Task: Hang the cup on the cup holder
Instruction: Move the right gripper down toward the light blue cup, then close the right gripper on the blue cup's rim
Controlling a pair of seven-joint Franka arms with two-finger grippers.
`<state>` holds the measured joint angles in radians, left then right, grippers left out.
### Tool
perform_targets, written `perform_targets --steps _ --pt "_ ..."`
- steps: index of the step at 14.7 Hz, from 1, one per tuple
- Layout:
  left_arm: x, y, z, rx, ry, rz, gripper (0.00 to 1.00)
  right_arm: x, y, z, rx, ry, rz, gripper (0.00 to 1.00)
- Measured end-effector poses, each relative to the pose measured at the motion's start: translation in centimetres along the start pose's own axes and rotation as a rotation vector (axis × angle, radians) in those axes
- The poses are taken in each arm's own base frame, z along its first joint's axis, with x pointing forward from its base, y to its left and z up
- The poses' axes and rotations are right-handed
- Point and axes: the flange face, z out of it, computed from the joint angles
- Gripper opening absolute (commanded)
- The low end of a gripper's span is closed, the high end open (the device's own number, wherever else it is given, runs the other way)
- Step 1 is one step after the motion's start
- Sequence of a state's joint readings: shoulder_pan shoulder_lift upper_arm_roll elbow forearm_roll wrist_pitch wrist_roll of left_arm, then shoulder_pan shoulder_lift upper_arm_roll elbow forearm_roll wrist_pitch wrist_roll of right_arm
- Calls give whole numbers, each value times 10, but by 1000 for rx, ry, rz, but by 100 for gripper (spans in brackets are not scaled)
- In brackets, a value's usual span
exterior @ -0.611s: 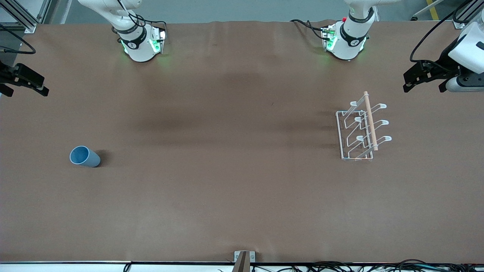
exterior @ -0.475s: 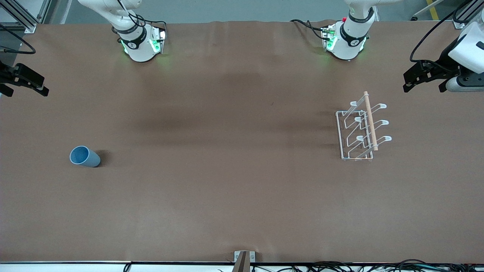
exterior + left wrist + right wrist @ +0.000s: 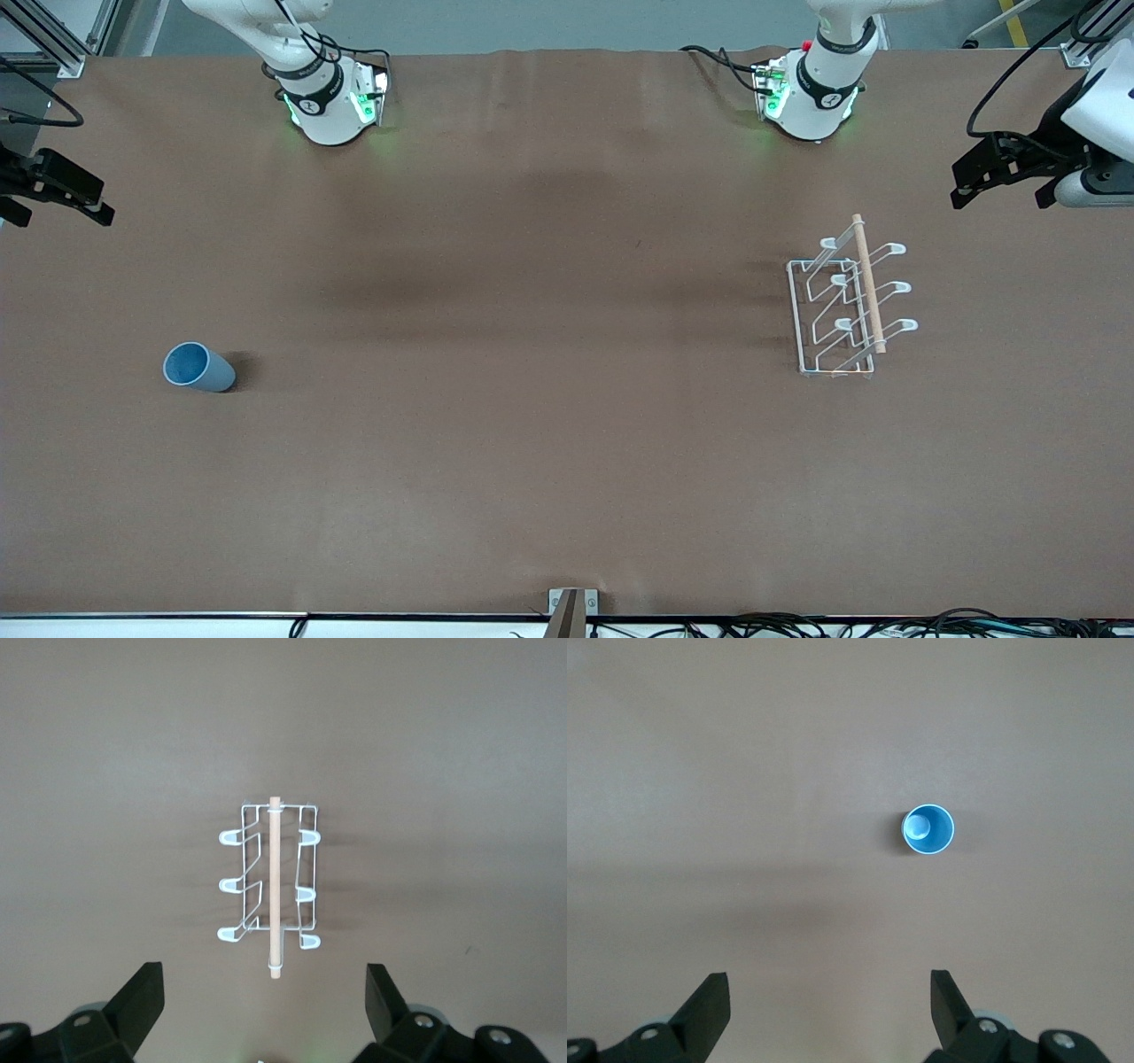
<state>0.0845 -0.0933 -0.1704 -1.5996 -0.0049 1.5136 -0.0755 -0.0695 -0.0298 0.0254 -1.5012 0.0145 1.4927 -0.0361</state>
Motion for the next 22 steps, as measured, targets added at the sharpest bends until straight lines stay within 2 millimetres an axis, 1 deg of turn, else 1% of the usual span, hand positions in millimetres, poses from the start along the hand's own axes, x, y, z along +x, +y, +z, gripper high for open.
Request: perform_targets --steps 3,6,8,10,12,13,15,16,17,19,21,22 --pt "-1 -6 1 1 -13 -12 100 1 1 2 0 -2 2 100" --pt "-1 -11 0 1 -15 -21 100 7 4 8 -6 2 5 100" --pt "-2 -13 -3 13 -18 -23 100 17 9 18 -32 8 9 100" --pt "-3 -13 -6 17 -13 -22 100 32 18 38 -39 4 20 100" --pt "-3 -12 -8 18 -10 -19 100 51 32 65 -39 4 34 100" --pt "-2 -12 -8 18 -11 -18 100 62 37 84 -39 6 38 100" --pt "-2 -8 -6 18 -13 -11 100 83 51 129 -40 22 55 100" --pt "-1 -5 -6 18 -15 -6 100 89 60 153 -40 26 64 100" --pt "-1 -2 -5 18 -16 -1 100 93 67 175 -40 26 71 99" --pt "1 2 -1 17 -23 7 100 95 77 210 -38 4 78 99" --pt "5 3 5 16 -36 11 100 98 90 236 -37 -13 81 99" --pt "6 3 8 16 -40 12 100 98 101 249 -36 -23 85 99"
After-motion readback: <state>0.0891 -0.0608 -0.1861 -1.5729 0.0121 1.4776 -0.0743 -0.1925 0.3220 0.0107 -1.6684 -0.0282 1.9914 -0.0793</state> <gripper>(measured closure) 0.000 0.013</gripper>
